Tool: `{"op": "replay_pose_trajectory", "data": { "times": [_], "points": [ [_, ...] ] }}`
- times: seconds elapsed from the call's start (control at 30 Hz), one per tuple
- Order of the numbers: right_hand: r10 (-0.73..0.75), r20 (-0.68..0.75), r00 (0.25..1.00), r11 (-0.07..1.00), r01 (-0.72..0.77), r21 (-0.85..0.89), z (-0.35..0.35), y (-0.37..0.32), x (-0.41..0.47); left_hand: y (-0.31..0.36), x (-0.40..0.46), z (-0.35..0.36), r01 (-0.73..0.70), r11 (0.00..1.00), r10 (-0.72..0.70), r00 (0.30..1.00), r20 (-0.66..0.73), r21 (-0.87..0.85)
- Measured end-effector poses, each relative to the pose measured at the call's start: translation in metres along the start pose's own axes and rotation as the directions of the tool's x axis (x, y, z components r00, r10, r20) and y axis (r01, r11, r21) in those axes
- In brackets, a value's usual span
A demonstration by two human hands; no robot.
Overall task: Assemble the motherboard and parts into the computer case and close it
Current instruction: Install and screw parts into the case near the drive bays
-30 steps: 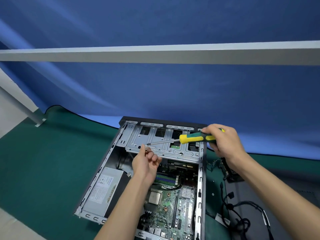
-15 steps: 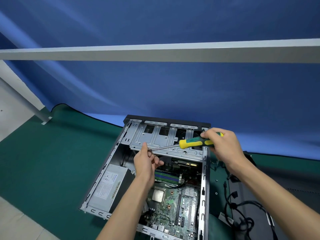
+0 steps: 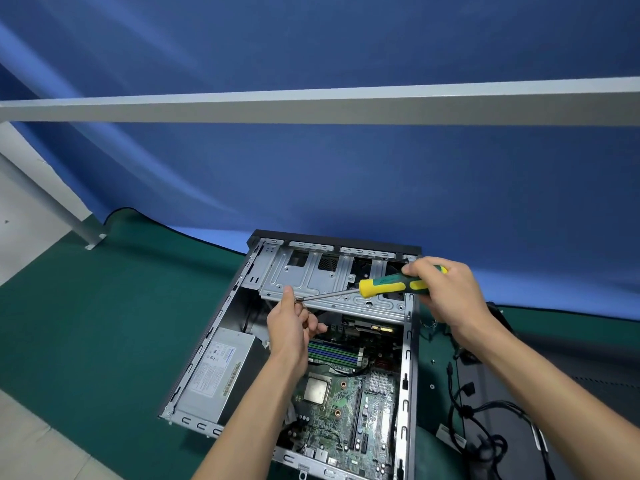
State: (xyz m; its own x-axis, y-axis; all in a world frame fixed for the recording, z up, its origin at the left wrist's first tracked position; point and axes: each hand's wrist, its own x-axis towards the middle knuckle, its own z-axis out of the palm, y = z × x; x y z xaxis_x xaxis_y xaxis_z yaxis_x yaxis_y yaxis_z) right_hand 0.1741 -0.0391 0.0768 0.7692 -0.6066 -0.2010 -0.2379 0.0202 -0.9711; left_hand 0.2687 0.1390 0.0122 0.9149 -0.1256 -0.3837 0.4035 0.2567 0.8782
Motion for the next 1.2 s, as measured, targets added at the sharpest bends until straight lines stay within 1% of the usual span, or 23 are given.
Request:
{"op": "replay_pose_trajectory", "data": {
  "times": [0.17,0.27,0.37,0.43,0.5,0.53,0.6,0.67,0.73,0.77,0.87,1.0,1.1,1.2],
  "points": [
    [0.037,-0.013,0.999,0.999,-0.037,0.005,-0.003,0.001,0.000,-0.001,0.000,0.003,-0.051,0.997,0.053,0.998,-0.028,0.052],
    [0.104,0.000,0.995,0.994,-0.104,-0.024,-0.007,0.000,0.003,-0.003,0.003,0.003,-0.090,0.987,0.094,0.995,-0.025,0.134],
    [0.193,0.054,0.980,0.979,-0.189,-0.078,-0.011,-0.001,0.005,-0.005,0.005,-0.001,-0.151,0.954,0.152,0.988,0.017,0.258],
    [0.274,0.104,0.956,0.959,-0.264,-0.103,-0.014,-0.002,0.006,-0.007,0.004,-0.004,-0.203,0.920,0.194,0.979,0.059,0.336],
    [0.340,0.139,0.930,0.939,-0.328,-0.102,-0.017,-0.004,0.008,-0.009,0.003,-0.006,-0.215,0.902,0.204,0.976,0.070,0.374],
    [0.355,0.155,0.922,0.934,-0.343,-0.100,-0.018,-0.004,0.009,-0.010,0.003,-0.005,-0.199,0.911,0.191,0.980,0.058,0.362],
    [0.347,0.195,0.917,0.938,-0.333,-0.100,-0.016,-0.003,0.010,-0.010,0.000,-0.001,-0.141,0.951,0.144,0.989,0.010,0.276],
    [0.306,0.217,0.927,0.952,-0.294,-0.086,-0.008,0.001,0.009,-0.009,-0.004,0.008,-0.030,0.995,0.035,0.998,-0.052,0.098],
    [0.250,0.183,0.951,0.968,-0.244,-0.054,-0.002,0.007,0.007,-0.008,-0.007,0.017,0.110,0.985,-0.123,0.988,-0.093,-0.134],
    [0.225,0.158,0.961,0.974,-0.221,-0.043,0.000,0.008,0.007,-0.007,-0.007,0.020,0.146,0.969,-0.169,0.980,-0.104,-0.199],
    [0.189,0.107,0.976,0.982,-0.186,-0.040,-0.002,0.011,0.006,-0.004,-0.010,0.025,0.166,0.958,-0.195,0.975,-0.107,-0.233],
    [0.167,0.091,0.982,0.985,-0.162,-0.057,-0.005,0.015,0.005,0.002,-0.010,0.028,0.188,0.939,-0.220,0.972,-0.082,-0.288],
    [0.133,0.057,0.989,0.990,-0.130,-0.054,-0.003,0.018,0.003,0.003,-0.006,0.027,0.256,0.878,-0.281,0.960,-0.002,-0.404],
    [0.055,0.015,0.998,0.996,-0.054,-0.067,0.000,0.021,0.003,0.007,-0.004,0.024,0.325,0.796,-0.335,0.939,0.075,-0.511]
  ]
}}
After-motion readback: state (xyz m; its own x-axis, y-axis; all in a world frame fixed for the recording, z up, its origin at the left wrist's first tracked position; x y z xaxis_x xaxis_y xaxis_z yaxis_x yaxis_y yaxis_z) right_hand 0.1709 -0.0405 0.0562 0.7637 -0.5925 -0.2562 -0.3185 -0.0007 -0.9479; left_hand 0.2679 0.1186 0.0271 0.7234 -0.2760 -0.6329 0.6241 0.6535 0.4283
